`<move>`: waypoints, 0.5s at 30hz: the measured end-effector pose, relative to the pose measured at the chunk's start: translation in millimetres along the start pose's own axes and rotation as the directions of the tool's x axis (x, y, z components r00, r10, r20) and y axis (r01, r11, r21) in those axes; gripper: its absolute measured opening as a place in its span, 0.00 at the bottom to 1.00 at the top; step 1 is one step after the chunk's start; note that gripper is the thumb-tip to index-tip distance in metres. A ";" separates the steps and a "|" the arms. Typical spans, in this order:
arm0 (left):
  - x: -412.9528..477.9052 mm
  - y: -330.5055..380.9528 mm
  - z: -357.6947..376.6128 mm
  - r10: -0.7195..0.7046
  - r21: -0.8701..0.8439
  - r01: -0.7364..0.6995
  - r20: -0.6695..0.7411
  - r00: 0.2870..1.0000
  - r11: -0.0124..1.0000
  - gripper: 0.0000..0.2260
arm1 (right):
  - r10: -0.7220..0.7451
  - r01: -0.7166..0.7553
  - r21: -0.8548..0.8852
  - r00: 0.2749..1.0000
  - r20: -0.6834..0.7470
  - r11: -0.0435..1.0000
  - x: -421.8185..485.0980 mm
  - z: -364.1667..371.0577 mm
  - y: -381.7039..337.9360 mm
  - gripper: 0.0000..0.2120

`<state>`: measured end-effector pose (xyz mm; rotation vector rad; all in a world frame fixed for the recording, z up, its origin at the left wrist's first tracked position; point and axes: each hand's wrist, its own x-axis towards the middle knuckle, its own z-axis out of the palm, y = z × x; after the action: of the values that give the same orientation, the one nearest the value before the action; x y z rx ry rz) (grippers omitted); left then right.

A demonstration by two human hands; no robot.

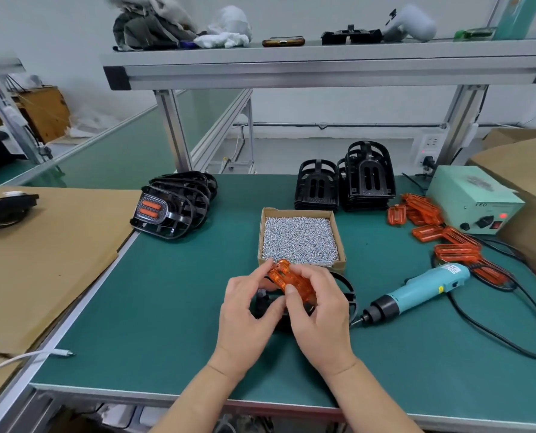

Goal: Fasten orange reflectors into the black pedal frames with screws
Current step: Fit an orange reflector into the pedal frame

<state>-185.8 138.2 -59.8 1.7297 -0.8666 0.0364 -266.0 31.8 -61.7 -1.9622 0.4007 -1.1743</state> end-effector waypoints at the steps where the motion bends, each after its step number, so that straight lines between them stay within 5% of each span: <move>1: -0.2 0.2 0.1 -0.004 -0.005 0.004 -0.003 1.000 1.000 0.26 | 0.012 -0.012 0.009 1.000 0.002 1.000 -0.7 -0.1 -0.9 0.13; 8: 0.1 -1.1 1.5 -0.031 -0.012 0.031 -0.010 0.999 0.999 0.24 | 0.055 -0.057 0.034 0.997 0.058 0.998 -2.1 -2.4 -5.3 0.18; 12: 0.3 -4.2 1.6 -0.065 -0.015 0.067 0.074 0.995 0.998 0.34 | 0.087 -0.089 0.027 0.994 0.071 0.996 -1.4 -5.3 -7.0 0.21; 15: 1.7 -6.5 1.4 -0.016 0.021 0.014 0.119 0.993 1.000 0.29 | 0.114 -0.116 0.018 0.989 0.093 0.993 -1.1 -5.8 -7.9 0.24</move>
<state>-181.5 136.6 -64.9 1.7714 -0.9428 -0.0691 -272.5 34.7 -54.8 -1.9382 0.4444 -1.0076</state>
